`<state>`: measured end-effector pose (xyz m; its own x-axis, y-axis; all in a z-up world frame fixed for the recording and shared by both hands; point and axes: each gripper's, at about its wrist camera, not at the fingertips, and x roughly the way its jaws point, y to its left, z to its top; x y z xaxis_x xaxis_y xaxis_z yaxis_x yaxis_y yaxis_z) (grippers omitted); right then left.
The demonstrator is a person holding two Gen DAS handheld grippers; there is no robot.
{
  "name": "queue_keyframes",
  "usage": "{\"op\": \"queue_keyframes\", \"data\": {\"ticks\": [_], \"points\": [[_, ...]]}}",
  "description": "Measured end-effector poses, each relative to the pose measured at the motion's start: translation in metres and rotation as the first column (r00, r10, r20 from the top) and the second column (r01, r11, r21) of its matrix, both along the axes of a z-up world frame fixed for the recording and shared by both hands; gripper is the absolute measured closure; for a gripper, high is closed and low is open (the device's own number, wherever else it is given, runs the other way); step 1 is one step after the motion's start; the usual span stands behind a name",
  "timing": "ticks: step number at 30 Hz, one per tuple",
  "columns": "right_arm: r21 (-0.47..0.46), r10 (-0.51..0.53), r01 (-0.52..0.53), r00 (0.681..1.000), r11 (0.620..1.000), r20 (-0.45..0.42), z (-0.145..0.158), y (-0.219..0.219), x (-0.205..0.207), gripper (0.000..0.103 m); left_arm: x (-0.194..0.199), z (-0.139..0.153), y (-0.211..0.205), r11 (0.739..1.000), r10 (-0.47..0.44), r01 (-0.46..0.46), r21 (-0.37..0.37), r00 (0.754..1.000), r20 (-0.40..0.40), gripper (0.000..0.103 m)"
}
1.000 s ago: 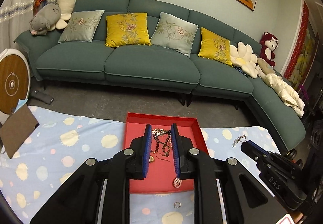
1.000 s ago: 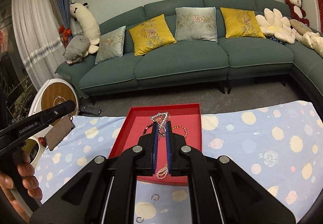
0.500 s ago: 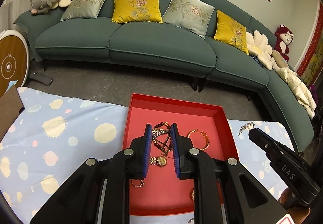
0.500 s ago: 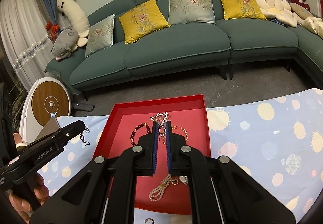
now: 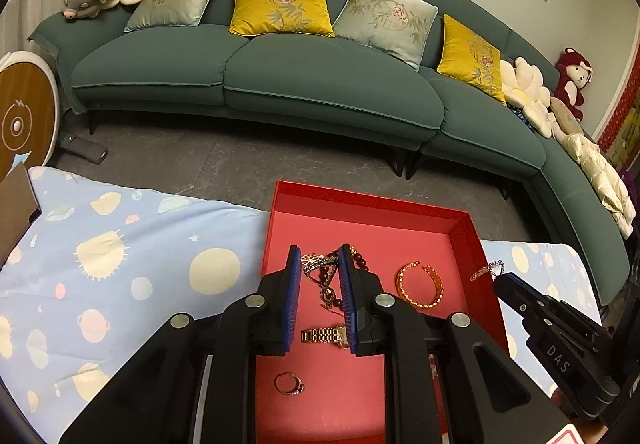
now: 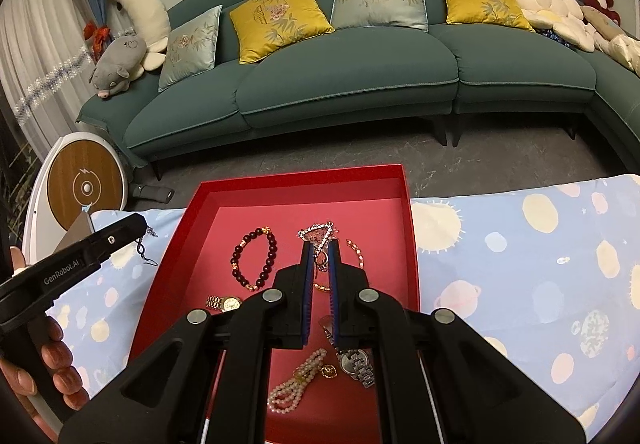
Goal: Organize jewelry
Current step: 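Open both tools to release the pendants inside the tray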
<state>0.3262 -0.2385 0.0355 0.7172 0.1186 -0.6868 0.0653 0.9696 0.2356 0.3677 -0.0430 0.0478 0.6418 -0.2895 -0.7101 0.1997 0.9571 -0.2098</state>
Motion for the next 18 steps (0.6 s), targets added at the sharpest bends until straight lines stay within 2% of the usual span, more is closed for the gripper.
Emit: {"op": "queue_keyframes", "data": {"ticks": [18], "points": [[-0.05,0.012,-0.016,0.997,0.999,-0.073,-0.031,-0.009,0.003,0.097,0.014,-0.015,-0.004,1.0,0.022,-0.023,-0.018,0.999,-0.043,0.087]]}}
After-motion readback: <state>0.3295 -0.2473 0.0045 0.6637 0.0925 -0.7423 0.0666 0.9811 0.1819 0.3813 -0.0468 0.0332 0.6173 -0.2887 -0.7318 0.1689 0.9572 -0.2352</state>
